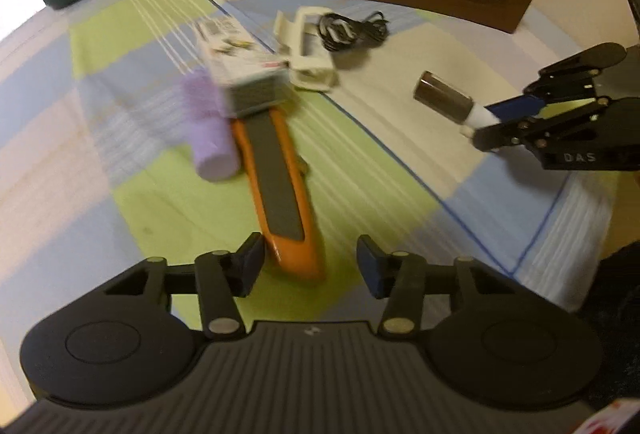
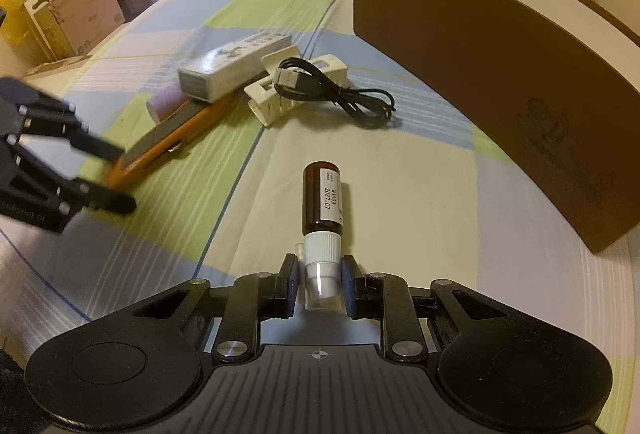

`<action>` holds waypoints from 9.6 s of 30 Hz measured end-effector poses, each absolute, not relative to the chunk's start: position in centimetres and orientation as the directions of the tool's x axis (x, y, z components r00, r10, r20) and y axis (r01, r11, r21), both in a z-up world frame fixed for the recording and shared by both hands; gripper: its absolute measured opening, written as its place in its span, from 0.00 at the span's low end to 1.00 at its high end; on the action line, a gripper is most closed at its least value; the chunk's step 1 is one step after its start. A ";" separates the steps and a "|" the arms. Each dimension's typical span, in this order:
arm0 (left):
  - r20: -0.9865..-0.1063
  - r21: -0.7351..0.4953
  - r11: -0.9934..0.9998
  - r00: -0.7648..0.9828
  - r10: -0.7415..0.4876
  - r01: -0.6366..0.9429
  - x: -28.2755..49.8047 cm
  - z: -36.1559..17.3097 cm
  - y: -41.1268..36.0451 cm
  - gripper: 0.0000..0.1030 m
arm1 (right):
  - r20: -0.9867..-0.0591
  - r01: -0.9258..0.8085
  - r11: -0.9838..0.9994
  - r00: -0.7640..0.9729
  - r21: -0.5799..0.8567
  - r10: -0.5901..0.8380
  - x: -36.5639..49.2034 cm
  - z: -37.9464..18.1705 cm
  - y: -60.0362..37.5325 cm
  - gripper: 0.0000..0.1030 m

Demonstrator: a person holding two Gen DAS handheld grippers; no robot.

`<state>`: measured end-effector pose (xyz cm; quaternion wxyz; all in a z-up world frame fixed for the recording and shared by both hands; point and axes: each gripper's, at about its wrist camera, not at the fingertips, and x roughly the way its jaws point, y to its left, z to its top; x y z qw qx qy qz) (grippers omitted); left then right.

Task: Organize rigid objects
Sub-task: 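Grasp the small brown bottle with the right tool while the left tool grasps the orange utility knife, then carry the brown bottle and orange knife over the brown box, then lower both items into the brown box and open both tools, then lift both tools out of the brown box back over the table, then grasp the black USB cable with the right tool while the left tool grasps the purple tube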

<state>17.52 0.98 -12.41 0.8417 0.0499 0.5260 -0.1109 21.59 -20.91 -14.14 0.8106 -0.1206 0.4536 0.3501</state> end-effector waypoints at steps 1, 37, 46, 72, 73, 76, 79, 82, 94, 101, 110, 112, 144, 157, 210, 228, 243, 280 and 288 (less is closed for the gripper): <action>-0.897 -0.018 0.974 0.427 -0.115 0.224 17.5 -12.5 0.7 0.44 | -0.819 -0.674 0.728 0.343 0.125 0.459 21.6 -14.2 -21.0 0.19; -0.867 0.030 0.999 0.496 0.045 -0.038 20.1 -12.8 -0.8 0.29 | -0.792 -0.660 0.741 0.387 0.121 0.473 24.6 -14.3 -18.7 0.19; -0.879 0.025 0.999 0.475 0.044 -0.046 19.0 -12.9 -1.4 0.30 | -0.803 -0.689 0.716 0.360 0.115 0.475 23.0 -14.2 -18.8 0.20; -0.878 0.032 0.999 0.476 0.043 -0.032 18.9 -12.5 -1.9 0.29 | -0.798 -0.656 0.747 0.391 0.108 0.459 22.3 -13.7 -18.9 0.19; -0.878 0.033 0.999 0.477 0.043 -0.030 18.7 -12.4 -2.0 0.29 | -0.796 -0.653 0.749 0.392 0.113 0.461 22.3 -13.6 -19.0 0.19; -0.876 0.028 0.999 0.480 0.037 -0.025 18.4 -12.1 -2.2 0.29 | -0.790 -0.644 0.754 0.395 0.126 0.469 22.3 -13.2 -19.3 0.19; -0.869 0.032 0.999 0.493 0.039 -0.022 18.2 -11.5 -2.3 0.29 | -0.784 -0.639 0.757 0.399 0.135 0.476 22.2 -12.9 -19.6 0.19; -0.863 0.032 0.999 0.504 0.040 -0.024 18.1 -10.9 -2.4 0.29 | -0.780 -0.635 0.760 0.402 0.140 0.480 22.0 -12.5 -19.7 0.19; -0.836 0.027 1.000 0.548 0.020 0.005 18.4 -8.2 -2.9 0.29 | -0.766 -0.605 0.780 0.421 0.161 0.486 22.2 -10.4 -20.6 0.19; -0.811 0.015 0.998 0.585 -0.025 0.063 19.5 -6.2 -4.3 0.29 | -0.752 -0.578 0.798 0.447 0.170 0.483 22.5 -8.5 -21.6 0.19; -0.778 0.014 0.989 0.623 -0.082 0.147 22.6 -3.8 -7.0 0.29 | -0.729 -0.515 0.837 0.500 0.184 0.468 24.2 -5.8 -23.7 0.19; -0.771 0.017 0.986 0.630 -0.093 0.166 23.5 -3.3 -7.7 0.29 | -0.724 -0.496 0.848 0.515 0.185 0.459 24.8 -5.2 -24.3 0.19; -0.765 0.005 0.909 0.588 -0.265 0.416 47.3 -1.1 -18.2 0.29 | -0.726 -0.232 0.960 0.633 0.154 0.269 44.1 -2.9 -32.1 0.19; -0.820 -0.008 0.894 0.509 -0.262 0.447 53.1 -5.5 -20.0 0.29 | -0.781 -0.232 0.971 0.594 0.064 0.194 49.3 -7.2 -32.4 0.19; -0.731 -0.056 0.949 0.634 -0.251 0.311 42.0 1.6 -14.3 0.51 | -0.695 -0.263 0.950 0.651 0.171 0.305 39.4 -1.6 -32.4 0.62; -0.711 -0.097 0.974 0.671 -0.213 0.206 30.7 3.4 -9.4 0.51 | -0.682 -0.318 0.924 0.629 0.214 0.374 31.1 0.3 -31.0 0.62; -0.727 -0.112 0.989 0.670 -0.150 0.099 24.0 2.6 -4.3 0.51 | -0.693 -0.416 0.883 0.572 0.216 0.439 26.5 0.1 -27.0 0.62; -0.813 -0.057 0.989 0.581 0.034 -0.138 17.9 -3.3 1.7 0.50 | -0.777 -0.581 0.782 0.377 0.226 0.505 23.6 -6.6 -17.9 0.62; -0.833 -0.050 0.987 0.552 0.042 -0.151 19.7 -5.2 2.5 0.50 | -0.781 -0.587 0.777 0.367 0.228 0.506 25.2 -8.1 -16.2 0.62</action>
